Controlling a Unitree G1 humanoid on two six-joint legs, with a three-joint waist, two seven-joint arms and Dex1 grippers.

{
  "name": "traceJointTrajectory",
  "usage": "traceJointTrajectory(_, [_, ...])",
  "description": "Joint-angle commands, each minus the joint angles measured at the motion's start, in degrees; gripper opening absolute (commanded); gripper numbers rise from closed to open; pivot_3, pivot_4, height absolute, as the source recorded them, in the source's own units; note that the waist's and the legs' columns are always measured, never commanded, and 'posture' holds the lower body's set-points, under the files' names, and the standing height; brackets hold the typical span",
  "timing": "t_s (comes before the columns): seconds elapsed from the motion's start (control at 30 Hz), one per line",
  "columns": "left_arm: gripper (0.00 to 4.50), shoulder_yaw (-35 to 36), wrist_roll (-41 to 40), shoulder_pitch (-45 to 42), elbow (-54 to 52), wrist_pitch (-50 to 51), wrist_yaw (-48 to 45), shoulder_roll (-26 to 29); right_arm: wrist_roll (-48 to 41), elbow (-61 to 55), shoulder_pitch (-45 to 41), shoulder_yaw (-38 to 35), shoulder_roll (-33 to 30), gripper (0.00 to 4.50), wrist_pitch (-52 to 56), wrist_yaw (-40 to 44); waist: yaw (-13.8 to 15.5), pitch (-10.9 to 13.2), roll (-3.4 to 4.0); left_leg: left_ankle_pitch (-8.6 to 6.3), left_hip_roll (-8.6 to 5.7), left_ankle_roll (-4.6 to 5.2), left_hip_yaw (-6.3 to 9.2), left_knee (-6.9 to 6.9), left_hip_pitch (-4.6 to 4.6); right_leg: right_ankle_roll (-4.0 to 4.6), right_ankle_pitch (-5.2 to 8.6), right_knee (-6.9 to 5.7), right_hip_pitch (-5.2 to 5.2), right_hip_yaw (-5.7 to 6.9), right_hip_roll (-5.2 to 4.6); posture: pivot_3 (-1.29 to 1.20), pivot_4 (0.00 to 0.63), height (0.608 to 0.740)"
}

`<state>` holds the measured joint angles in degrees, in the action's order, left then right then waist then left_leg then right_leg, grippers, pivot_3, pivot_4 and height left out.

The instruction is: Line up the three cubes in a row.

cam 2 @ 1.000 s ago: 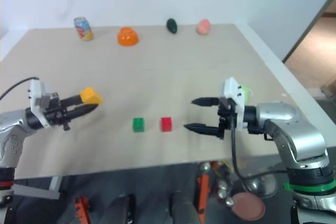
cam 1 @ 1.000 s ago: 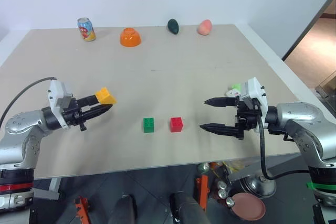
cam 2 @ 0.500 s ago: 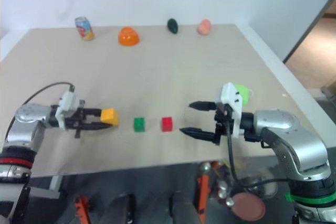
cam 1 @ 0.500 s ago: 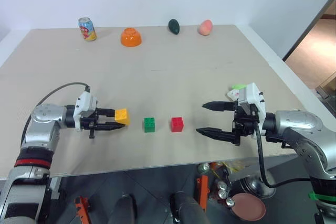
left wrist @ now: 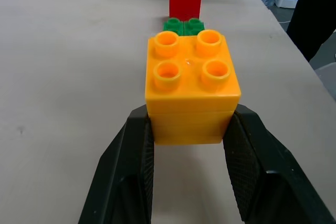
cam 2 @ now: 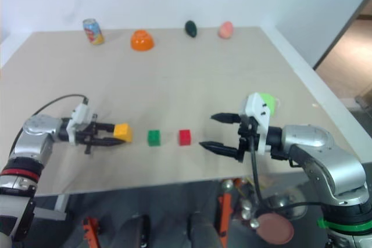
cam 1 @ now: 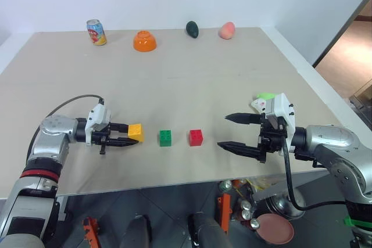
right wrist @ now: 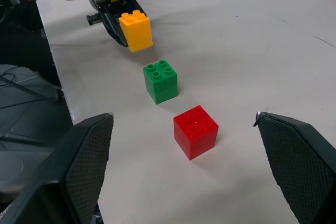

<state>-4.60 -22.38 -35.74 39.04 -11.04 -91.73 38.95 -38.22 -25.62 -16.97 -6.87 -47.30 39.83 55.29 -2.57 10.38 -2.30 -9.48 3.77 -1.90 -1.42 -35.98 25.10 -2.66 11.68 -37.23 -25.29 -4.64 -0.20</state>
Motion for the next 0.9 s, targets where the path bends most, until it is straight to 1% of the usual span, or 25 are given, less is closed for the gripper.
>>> traceJointTrajectory(0.03, [1.29, -0.41, -0.03, -0.03, 0.54, -1.92, -0.77, 0.33, -0.60, -1.07, -1.49, -0.71, -0.26, 4.50, -0.65, -0.19, 0.00, 0.00, 0.00, 0.00, 0.00, 0.00, -0.01, -0.01, 0.00, 0.00, 0.00, 0.00, 0.00, 0.00, 0.00, 0.00, 0.150, 0.738])
traceJointTrajectory(0.3, [1.29, -2.04, 0.49, 0.45, 2.33, -4.05, -0.77, -0.12, -0.30, -1.22, -1.59, -0.25, -0.22, 4.50, -0.83, -0.37, 0.00, 0.00, 0.00, 0.00, 0.00, 0.00, 0.00, 0.00, 0.00, 0.00, 0.00, -0.01, 0.00, 0.00, 0.00, 0.00, 0.150, 0.738])
traceJointTrajectory(0.5, [1.29, -3.19, 2.87, -0.47, 5.98, -8.52, -0.77, -0.59, -0.27, -1.33, -1.68, -0.33, -0.27, 4.50, -0.84, -0.48, 0.00, 0.00, 0.00, 0.00, 0.00, 0.00, 0.00, -0.01, 0.00, 0.00, 0.00, -0.01, 0.00, 0.00, 0.00, 0.00, 0.150, 0.738])
traceJointTrajectory(0.73, [1.29, -2.88, 5.40, -3.29, 12.21, -12.67, -0.77, -1.38, 0.25, -0.95, -1.99, -0.08, -0.37, 4.50, -1.10, -0.51, 0.02, 0.00, 0.00, 0.01, 0.00, 0.02, 0.00, -0.12, -0.02, -0.01, -0.05, -0.06, 0.03, 0.00, 0.00, 0.00, 0.150, 0.738])
traceJointTrajectory(0.9, [1.29, -1.71, 5.82, -4.30, 14.10, -13.54, -0.77, -2.53, 0.28, -0.73, -2.25, 0.07, -0.38, 4.50, -1.19, -0.39, 0.01, -0.01, 0.01, 0.09, 0.00, 0.14, 0.00, -0.22, -0.04, 0.01, -0.18, -0.09, 0.06, 0.00, 0.00, 0.00, 0.150, 0.738])
